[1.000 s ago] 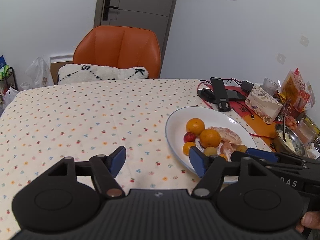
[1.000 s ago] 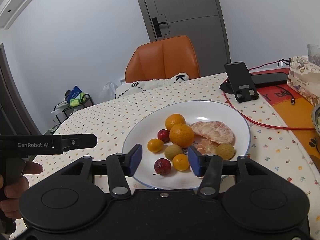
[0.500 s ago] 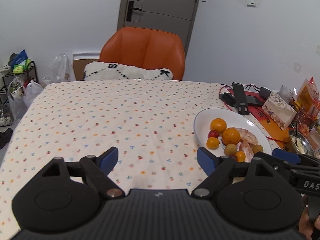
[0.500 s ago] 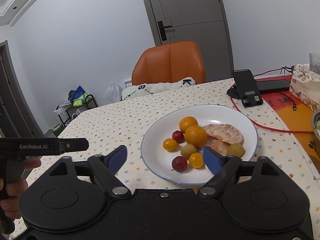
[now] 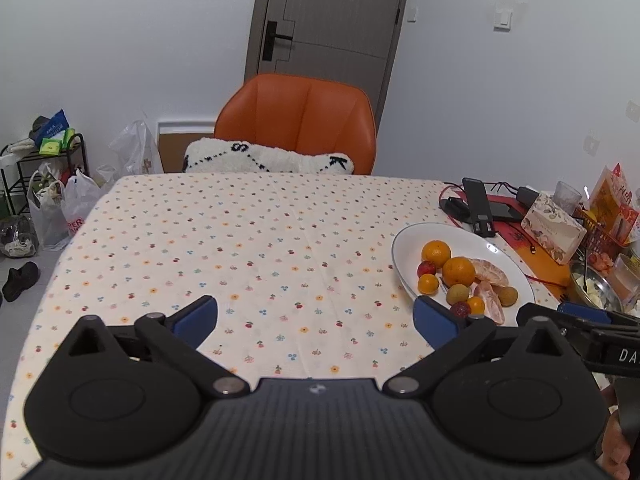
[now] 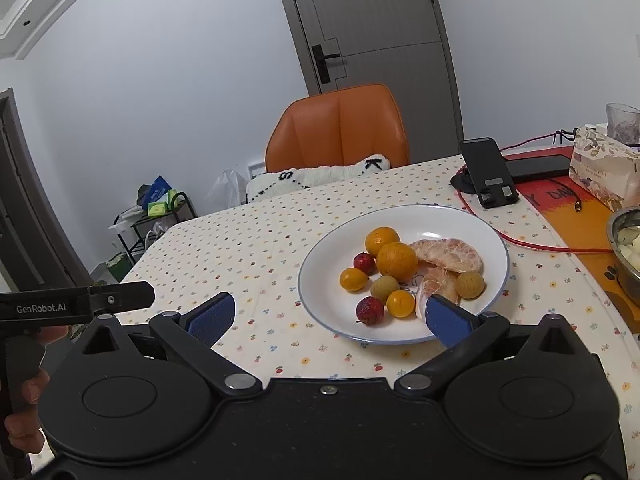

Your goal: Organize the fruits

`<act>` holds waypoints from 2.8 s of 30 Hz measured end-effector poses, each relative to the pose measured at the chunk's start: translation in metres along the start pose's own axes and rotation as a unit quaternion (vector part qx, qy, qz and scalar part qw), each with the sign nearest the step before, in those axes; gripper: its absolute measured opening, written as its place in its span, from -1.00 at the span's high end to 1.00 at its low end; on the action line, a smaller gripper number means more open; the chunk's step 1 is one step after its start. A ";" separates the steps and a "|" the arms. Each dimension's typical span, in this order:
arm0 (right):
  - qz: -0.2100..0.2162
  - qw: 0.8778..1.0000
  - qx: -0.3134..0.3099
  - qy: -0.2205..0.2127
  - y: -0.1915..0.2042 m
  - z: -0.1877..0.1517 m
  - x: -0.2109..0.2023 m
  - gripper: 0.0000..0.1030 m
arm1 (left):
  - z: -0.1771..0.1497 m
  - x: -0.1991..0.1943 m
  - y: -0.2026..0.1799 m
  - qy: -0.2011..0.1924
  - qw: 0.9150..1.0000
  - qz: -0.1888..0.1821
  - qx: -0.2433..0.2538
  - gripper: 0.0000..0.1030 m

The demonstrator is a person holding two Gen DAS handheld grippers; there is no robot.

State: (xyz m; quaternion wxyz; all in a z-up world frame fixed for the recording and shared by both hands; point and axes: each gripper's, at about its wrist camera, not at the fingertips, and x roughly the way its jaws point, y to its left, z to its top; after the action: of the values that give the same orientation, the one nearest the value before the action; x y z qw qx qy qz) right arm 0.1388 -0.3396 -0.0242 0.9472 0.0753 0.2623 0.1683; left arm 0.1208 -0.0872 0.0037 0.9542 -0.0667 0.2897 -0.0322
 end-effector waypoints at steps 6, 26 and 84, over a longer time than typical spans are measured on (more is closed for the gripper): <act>0.007 1.000 -0.003 0.002 0.005 -0.002 -0.008 -1.00 | -0.003 -0.017 0.004 -0.005 1.000 0.009 0.002 -1.00; 0.024 1.000 -0.014 0.015 0.026 -0.012 -0.031 -1.00 | -0.015 -0.061 0.021 -0.008 1.000 0.023 0.001 -1.00; 0.031 0.997 -0.061 0.039 0.073 -0.027 -0.055 -1.00 | -0.048 -0.113 0.052 -0.011 0.999 0.033 -0.004 -1.00</act>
State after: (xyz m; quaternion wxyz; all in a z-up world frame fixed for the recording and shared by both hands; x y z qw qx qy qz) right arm 0.0597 -0.2897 -0.0047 0.9334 0.0185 0.2856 0.2165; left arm 0.0014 -0.0293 0.0186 0.9577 -0.0614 0.2811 0.0011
